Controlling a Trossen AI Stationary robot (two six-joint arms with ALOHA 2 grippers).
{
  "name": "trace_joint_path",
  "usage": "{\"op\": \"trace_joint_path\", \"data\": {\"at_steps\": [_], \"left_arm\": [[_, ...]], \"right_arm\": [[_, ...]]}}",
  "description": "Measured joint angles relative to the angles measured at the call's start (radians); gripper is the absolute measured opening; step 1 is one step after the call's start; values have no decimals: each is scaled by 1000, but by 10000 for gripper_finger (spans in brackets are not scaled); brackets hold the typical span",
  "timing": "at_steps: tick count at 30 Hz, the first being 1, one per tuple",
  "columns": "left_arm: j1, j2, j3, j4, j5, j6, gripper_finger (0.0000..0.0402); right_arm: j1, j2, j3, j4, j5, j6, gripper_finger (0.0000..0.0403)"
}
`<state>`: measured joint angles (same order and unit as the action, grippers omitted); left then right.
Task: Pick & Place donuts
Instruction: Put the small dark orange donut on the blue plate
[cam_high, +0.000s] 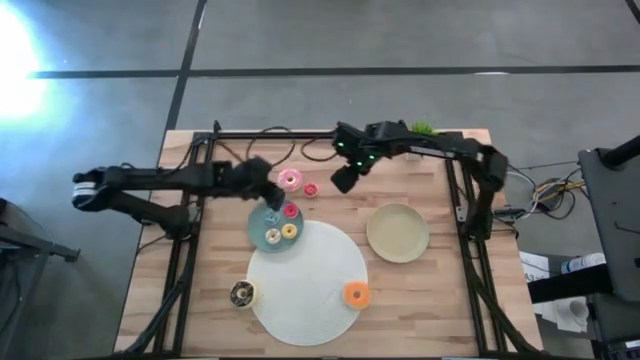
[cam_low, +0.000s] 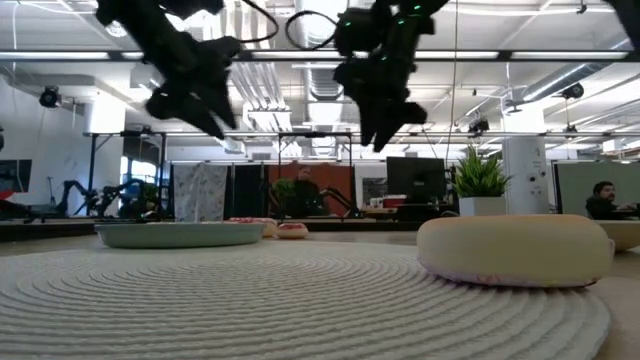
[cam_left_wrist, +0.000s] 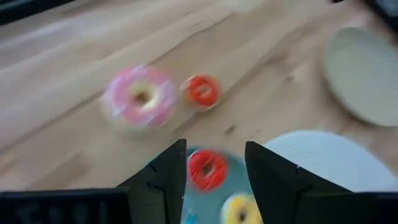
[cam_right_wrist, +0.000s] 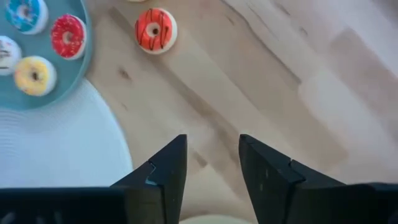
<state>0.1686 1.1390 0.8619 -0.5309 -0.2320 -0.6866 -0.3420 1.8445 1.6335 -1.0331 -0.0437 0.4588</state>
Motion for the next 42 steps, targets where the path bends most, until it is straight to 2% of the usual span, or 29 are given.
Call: {"op": "trace_joint_path", "data": {"at_steps": [3, 6, 10, 14, 18, 22, 27, 32, 34, 38, 42], "left_arm": [[44, 67, 9, 159, 76, 87, 137], [90, 139, 33, 221, 146, 104, 137], [132, 261, 74, 232, 219, 182, 137], [142, 383, 125, 228, 233, 261, 137], [146, 491, 196, 209, 249, 278, 137], [164, 586, 307, 122, 222, 334, 137], [224, 705, 485, -120, 197, 389, 137], [288, 829, 636, -278, 357, 444, 137], [294, 867, 680, -302, 383, 478, 137], [286, 882, 716, -332, 382, 539, 137], [278, 876, 703, -333, 323, 586, 137]], "right_arm": [[2, -93, -106, 61, 16, 72, 137], [1, -166, -197, 115, 21, 137, 135], [2, -229, -291, 171, 22, 190, 135], [2, -258, -356, 185, 21, 219, 133], [2, -264, -388, 185, 21, 223, 130], [4, -265, -395, 186, 21, 223, 130], [3, -265, -389, 185, 21, 223, 134], [3, -266, -381, 186, 21, 219, 131], [3, -266, -381, 185, 21, 219, 128], [3, -266, -381, 176, 21, 216, 128], [3, -266, -382, 177, 21, 216, 133]]}}
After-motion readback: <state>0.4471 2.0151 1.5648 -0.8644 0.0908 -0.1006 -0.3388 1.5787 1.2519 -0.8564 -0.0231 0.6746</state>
